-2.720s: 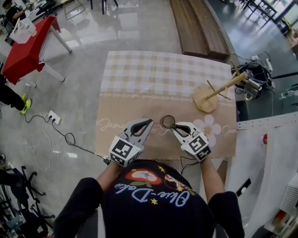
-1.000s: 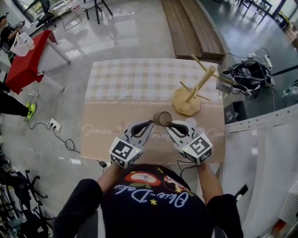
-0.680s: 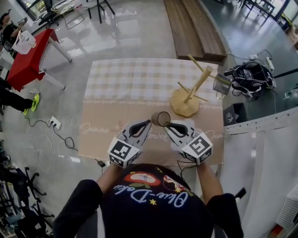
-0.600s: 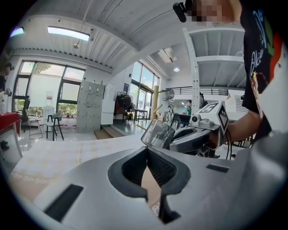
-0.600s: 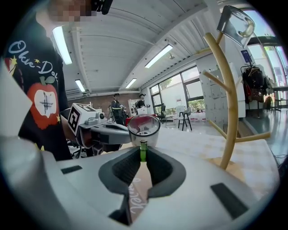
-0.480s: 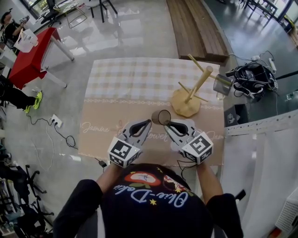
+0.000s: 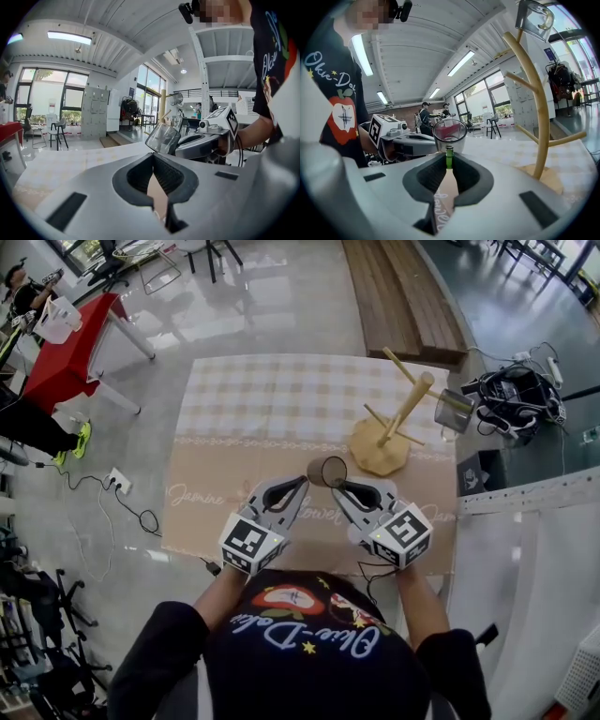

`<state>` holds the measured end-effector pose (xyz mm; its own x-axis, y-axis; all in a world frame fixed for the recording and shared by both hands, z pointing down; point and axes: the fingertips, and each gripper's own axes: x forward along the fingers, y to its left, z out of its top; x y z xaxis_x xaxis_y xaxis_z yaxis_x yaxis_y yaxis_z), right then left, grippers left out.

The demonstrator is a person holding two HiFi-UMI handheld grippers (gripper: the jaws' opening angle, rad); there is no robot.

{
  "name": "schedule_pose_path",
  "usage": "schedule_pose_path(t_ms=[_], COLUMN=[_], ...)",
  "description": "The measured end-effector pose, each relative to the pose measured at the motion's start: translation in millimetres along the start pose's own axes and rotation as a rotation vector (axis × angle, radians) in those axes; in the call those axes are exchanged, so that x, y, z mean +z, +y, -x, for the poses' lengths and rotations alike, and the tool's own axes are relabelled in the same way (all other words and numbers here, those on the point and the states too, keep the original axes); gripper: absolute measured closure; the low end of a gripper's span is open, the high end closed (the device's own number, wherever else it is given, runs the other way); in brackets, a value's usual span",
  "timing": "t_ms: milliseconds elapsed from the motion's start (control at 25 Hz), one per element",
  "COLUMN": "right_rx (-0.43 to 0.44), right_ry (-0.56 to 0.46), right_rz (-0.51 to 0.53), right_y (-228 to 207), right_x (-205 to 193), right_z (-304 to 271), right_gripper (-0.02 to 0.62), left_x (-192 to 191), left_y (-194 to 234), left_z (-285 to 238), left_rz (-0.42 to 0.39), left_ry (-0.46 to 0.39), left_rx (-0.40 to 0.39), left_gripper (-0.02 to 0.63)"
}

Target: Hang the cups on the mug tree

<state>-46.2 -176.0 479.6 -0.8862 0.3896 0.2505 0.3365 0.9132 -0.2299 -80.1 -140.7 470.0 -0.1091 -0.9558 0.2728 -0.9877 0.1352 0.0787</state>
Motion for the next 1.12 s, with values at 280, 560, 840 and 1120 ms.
schedule_pose_path(t_ms=[280, 560, 840, 1120], right_rx=[-0.040, -0.109, -0.161, -0.163], right_ry=[-0.022, -0.050, -0.070, -0.148], right_rz=[-0.023, -0.079, -0.112, -0.219], right_y=[1.5, -6.3, -17.1, -23.1], right_x=[11.5, 13.9, 18.1, 23.0], right_z=[-14.8, -21.9, -27.2, -37.2], right_gripper=[0.548, 0.549, 0.548, 0.549], left_x=[6.5, 11.2, 10.5, 14.2], left_y=[17.5, 29.6, 37.5, 44.3], left_z=[0.8, -7.7, -17.6, -24.2], left_rz=[0.006, -0.005, 0.003, -0.007], left_ry=[0.000, 0.000, 0.003, -0.005], left_rx=[-0.033, -0.092, -0.122, -0.134], left_gripper=[0.597, 0.597, 0.597, 0.597])
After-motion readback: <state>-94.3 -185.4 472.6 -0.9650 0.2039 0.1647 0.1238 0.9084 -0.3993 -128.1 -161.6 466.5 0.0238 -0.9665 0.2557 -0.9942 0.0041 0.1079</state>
